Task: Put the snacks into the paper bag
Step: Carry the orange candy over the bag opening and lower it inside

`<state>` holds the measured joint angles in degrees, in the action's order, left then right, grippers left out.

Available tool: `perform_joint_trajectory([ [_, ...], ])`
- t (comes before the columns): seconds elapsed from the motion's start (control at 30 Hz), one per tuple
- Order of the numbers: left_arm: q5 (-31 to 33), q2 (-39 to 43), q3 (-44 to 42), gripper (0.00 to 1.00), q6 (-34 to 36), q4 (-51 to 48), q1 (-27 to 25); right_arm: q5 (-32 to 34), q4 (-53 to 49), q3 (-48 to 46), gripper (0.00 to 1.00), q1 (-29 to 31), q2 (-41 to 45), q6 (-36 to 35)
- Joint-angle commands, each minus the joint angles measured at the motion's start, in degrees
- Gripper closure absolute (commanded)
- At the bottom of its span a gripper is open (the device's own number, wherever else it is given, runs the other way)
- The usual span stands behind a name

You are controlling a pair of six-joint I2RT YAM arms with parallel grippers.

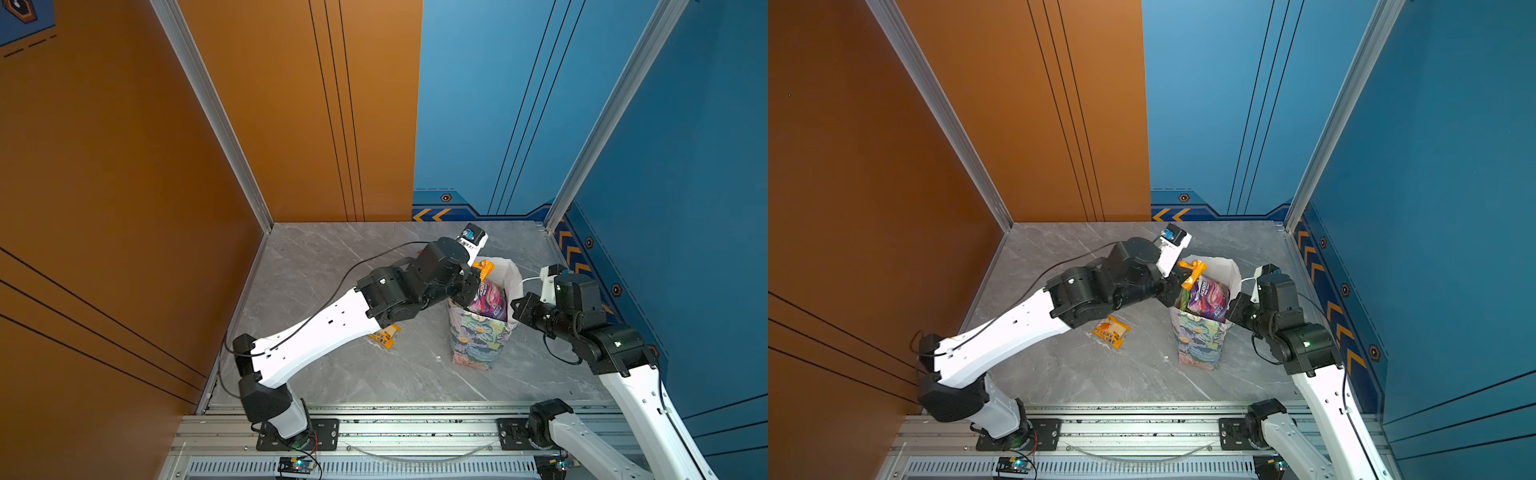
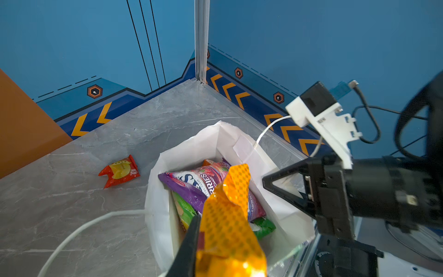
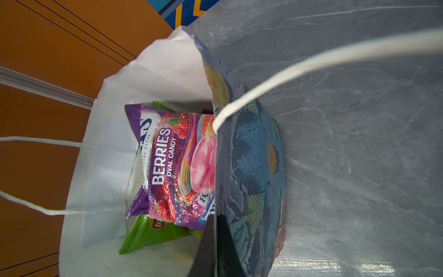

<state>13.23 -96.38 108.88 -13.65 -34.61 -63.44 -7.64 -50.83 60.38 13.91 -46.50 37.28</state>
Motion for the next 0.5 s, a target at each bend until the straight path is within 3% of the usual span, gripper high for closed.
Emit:
perform_joint_trajectory([
  [0.0, 1.96, -4.19, 4.55, 1.0, 0.88, -5.38, -0.37, 0.56, 1.18, 2.22, 1.0, 0.72, 0.84, -0.45],
  [0.47, 1.42, -17.27, 17.29, 0.99, -0.98, -14.79, 1.8, 1.57, 0.03, 2.71, 1.0, 1.38, 1.35, -0.63],
])
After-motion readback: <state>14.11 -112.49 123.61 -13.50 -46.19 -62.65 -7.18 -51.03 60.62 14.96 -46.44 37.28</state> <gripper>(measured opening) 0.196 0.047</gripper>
